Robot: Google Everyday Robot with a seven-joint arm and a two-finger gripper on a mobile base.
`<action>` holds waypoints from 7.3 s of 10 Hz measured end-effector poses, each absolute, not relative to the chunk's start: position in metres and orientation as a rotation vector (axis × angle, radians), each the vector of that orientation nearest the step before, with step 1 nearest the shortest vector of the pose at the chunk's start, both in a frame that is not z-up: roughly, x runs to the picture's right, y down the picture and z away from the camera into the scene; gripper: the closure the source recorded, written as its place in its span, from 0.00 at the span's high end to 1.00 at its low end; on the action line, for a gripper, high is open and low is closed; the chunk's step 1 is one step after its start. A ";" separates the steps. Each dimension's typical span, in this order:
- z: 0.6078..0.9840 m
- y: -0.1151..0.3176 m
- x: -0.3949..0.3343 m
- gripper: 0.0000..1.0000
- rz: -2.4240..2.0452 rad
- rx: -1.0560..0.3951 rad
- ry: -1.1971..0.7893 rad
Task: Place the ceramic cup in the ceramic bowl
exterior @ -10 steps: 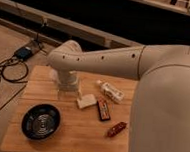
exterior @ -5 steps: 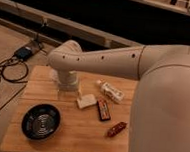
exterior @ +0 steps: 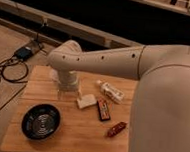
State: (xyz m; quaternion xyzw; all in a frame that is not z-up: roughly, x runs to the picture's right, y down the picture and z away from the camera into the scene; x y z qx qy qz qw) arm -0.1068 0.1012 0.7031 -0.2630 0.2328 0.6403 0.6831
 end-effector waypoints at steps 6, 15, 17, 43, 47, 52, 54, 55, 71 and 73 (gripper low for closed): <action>0.711 0.097 -0.109 0.65 1.364 -0.577 0.504; 0.807 0.007 -0.167 0.65 0.877 -0.491 0.245; 0.824 0.000 -0.184 0.65 0.827 -0.504 0.201; 0.726 0.091 -0.232 0.00 0.611 -0.581 0.248; 0.671 0.147 -0.247 0.00 0.599 -0.575 0.227; 0.656 0.215 -0.288 0.00 0.564 -0.563 0.170; 0.665 0.236 -0.298 0.00 0.523 -0.550 0.170; 0.672 0.242 -0.301 0.00 0.513 -0.545 0.178; 0.722 0.237 -0.295 0.67 0.604 -0.435 0.271; 0.717 0.229 -0.292 0.67 0.627 -0.421 0.266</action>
